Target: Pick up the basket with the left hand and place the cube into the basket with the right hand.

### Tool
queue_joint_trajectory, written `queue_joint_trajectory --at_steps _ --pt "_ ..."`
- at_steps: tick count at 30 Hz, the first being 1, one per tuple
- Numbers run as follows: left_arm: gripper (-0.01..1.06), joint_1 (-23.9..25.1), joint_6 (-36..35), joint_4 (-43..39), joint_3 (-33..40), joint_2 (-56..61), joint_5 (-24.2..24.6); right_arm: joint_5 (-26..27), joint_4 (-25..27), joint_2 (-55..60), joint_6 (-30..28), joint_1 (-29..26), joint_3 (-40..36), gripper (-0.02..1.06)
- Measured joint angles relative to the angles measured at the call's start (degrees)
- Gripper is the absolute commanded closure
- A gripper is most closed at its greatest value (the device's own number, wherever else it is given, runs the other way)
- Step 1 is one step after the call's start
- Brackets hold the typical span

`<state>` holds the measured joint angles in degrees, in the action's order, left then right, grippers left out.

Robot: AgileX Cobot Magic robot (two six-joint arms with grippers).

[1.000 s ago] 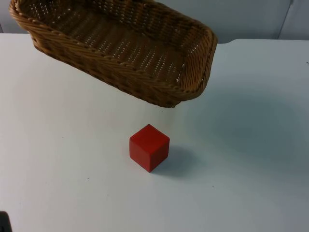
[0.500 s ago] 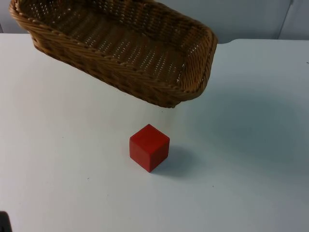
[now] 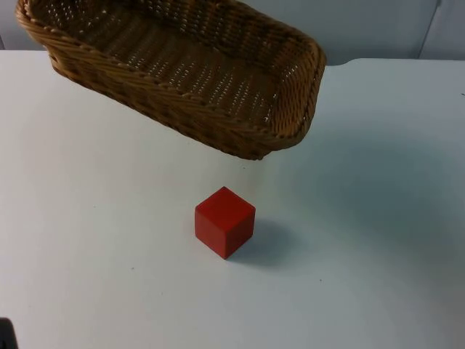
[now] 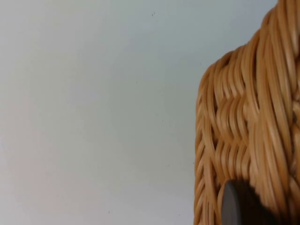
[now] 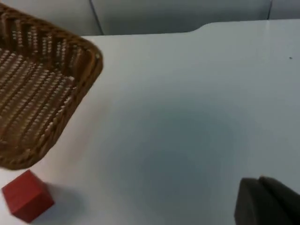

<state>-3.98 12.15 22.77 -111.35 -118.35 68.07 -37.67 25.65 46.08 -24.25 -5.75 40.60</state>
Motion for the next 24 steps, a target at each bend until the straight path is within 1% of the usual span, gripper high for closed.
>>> queue_joint_trajectory --at_steps 1,3,4,5,6,8,9,10,12,14,15,16,17,18,19,20,22,24 --pt "1.05 0.0 0.0 0.0 0.0 0.0 0.0 -0.2 -0.7 4.7 -0.3 0.0 3.4 0.99" --pt "1.05 0.0 0.0 0.0 0.0 0.0 -0.1 -2.6 -0.2 14.0 -0.4 0.0 10.4 0.96" --pt "1.05 0.0 0.0 0.0 0.0 0.0 -0.1 -2.6 -0.2 14.0 -0.4 0.0 10.4 0.94" --pt "1.05 0.0 0.0 0.0 0.0 0.0 -0.2 -5.3 1.1 17.8 -0.5 -0.1 14.3 0.94" --pt "1.05 0.0 0.0 0.0 0.0 0.0 -0.2 -10.7 3.9 23.9 -1.0 -0.2 19.4 0.92" --pt "1.05 0.0 0.0 0.0 0.0 0.0 -0.2 -17.7 6.4 30.1 -1.5 1.6 26.2 0.88" --pt "1.05 0.0 0.0 0.0 0.0 0.0 -0.2 -17.7 6.4 30.1 -1.5 1.6 26.2 0.85" --pt "1.05 0.0 0.0 0.0 0.0 0.0 -0.2 -21.1 7.0 32.9 -1.8 3.1 28.7 0.85" --pt "1.05 0.0 0.0 0.0 0.0 0.0 -0.2 -25.8 7.3 37.5 -1.9 8.1 33.8 0.78" --pt "1.05 0.0 0.0 0.0 0.0 0.0 -0.2 -28.1 5.7 41.1 0.1 14.1 37.6 0.67" --pt "1.05 0.0 0.0 0.0 0.0 0.0 -0.2 -28.1 5.7 41.1 0.1 14.1 37.6 0.62" --pt "1.05 0.0 0.0 0.0 0.0 0.0 -0.2 -28.3 4.0 42.9 1.5 17.9 39.4 0.62" --pt "1.05 0.0 0.0 0.0 0.0 0.0 -0.3 -28.4 -0.1 45.3 4.5 23.8 41.7 0.58" --pt "1.05 0.0 0.0 0.0 0.0 0.0 -0.3 -28.5 -1.8 46.2 5.6 25.7 42.2 0.54" --pt "1.05 0.0 0.0 0.0 0.0 0.0 -0.3 -28.5 -1.8 46.2 5.6 25.7 42.2 0.51" --pt "1.05 0.0 0.0 0.0 0.0 0.0 -0.3 -28.7 -6.1 48.8 8.9 31.2 44.0 0.51" --pt "1.05 0.0 0.0 0.0 0.0 0.0 -0.3 -28.7 -11.8 51.7 12.3 36.9 45.2 0.44" --pt "1.05 0.0 0.0 0.0 0.0 0.0 -0.3 -28.7 -14.7 54.2 13.8 41.2 45.4 0.33"
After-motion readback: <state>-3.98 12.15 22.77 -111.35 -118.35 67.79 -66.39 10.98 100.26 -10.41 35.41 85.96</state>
